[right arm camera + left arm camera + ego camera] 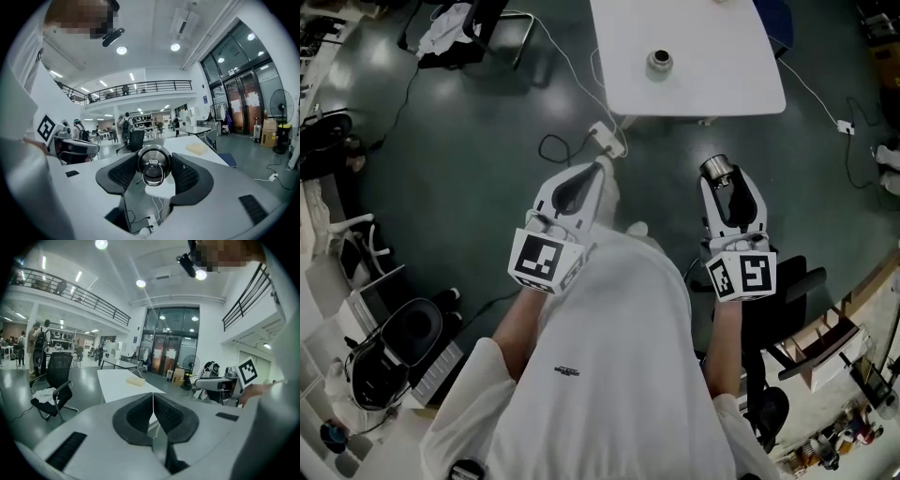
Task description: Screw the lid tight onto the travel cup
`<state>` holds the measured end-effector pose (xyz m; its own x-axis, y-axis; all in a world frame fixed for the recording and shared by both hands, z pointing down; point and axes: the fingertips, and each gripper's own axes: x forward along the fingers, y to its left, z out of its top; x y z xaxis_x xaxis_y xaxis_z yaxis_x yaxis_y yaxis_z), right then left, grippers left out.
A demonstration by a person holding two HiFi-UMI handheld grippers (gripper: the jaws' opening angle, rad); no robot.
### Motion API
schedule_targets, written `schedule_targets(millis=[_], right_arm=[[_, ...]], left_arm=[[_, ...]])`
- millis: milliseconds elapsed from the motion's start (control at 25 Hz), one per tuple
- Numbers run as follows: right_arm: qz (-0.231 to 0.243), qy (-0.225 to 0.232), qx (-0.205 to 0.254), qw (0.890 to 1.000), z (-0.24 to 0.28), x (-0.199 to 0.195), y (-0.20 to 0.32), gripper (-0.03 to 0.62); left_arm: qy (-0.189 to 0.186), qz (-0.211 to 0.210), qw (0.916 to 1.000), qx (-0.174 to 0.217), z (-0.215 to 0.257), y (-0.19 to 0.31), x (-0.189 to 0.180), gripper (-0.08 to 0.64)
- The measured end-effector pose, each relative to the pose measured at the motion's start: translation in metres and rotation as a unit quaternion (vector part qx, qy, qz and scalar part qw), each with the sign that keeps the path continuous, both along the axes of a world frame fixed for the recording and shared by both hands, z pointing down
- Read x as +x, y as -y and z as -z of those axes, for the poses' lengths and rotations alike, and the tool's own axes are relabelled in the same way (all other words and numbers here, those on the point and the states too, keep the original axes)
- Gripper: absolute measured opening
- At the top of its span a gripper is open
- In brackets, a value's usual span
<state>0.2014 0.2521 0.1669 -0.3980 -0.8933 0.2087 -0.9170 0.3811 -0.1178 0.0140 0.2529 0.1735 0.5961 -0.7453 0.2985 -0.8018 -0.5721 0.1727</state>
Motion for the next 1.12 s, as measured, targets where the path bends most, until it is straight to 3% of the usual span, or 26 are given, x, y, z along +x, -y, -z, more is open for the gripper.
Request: schedule_targets(millis=[280, 520, 720, 800, 1000, 1120], right_arm=[[0.027, -0.03, 0.002, 0.999, 0.02, -0.039, 0.1, 0.229], [0.014, -0.034, -0.002, 0.999, 0.018, -0.044, 0.164, 0.229], [0.019, -0.023, -0.02, 0.999, 0.004, -0.04, 0.196, 0.229], [0.022, -0.026, -0.026, 0.999, 0.0, -0.037, 0.203, 0.229], [0.031, -0.03, -0.041, 0.998, -0.013, -0.025, 0.226, 0.229], [0.047, -0.044, -0.053, 0.997, -0.022, -0.02, 0.237, 0.229]], left_arm=[[-0.018, -0.014, 0.9996, 0.019, 0.018, 0.098, -0.022, 0.005], [-0.012, -0.038, 0.999, 0.022, 0.01, 0.154, -0.024, 0.005], [0.02, -0.055, 0.9983, 0.004, -0.01, 0.183, -0.014, 0.005], [0.015, -0.066, 0.9977, -0.005, -0.017, 0.191, -0.008, 0.005], [0.035, -0.114, 0.9929, 0.01, -0.037, 0.212, 0.019, 0.006], [0.04, -0.139, 0.9895, -0.001, -0.059, 0.216, 0.034, 0.011]])
